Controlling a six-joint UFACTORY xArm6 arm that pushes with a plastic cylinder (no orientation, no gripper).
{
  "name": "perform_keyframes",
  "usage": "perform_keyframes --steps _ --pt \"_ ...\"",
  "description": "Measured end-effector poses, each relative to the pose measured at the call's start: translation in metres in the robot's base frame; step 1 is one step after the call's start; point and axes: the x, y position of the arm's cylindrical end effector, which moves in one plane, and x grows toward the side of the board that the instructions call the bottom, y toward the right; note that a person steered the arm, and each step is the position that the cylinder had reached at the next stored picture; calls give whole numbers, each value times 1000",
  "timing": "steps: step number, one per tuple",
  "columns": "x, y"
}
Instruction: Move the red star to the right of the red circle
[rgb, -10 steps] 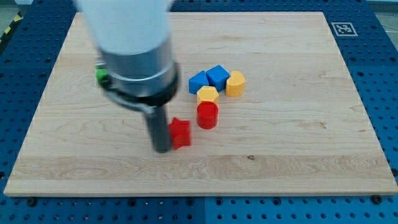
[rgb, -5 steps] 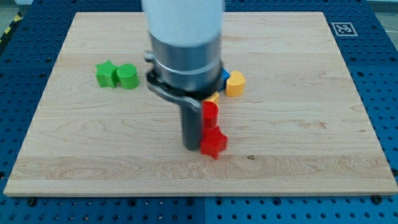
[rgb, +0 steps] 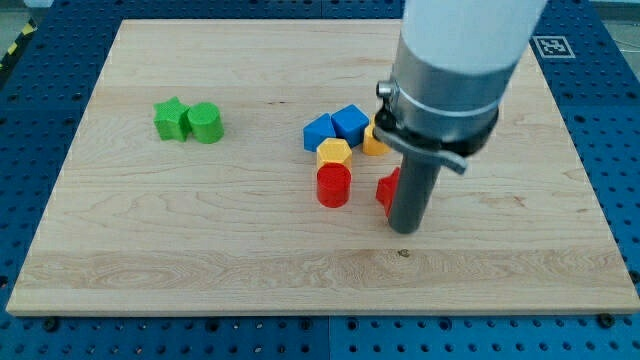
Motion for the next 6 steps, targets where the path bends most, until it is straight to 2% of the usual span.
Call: perform_keyframes --steps 1,2,3,5,6 --pt "12 0" --pt "43 -2" --pt "40 -13" --pt "-9 10" --pt "-35 47"
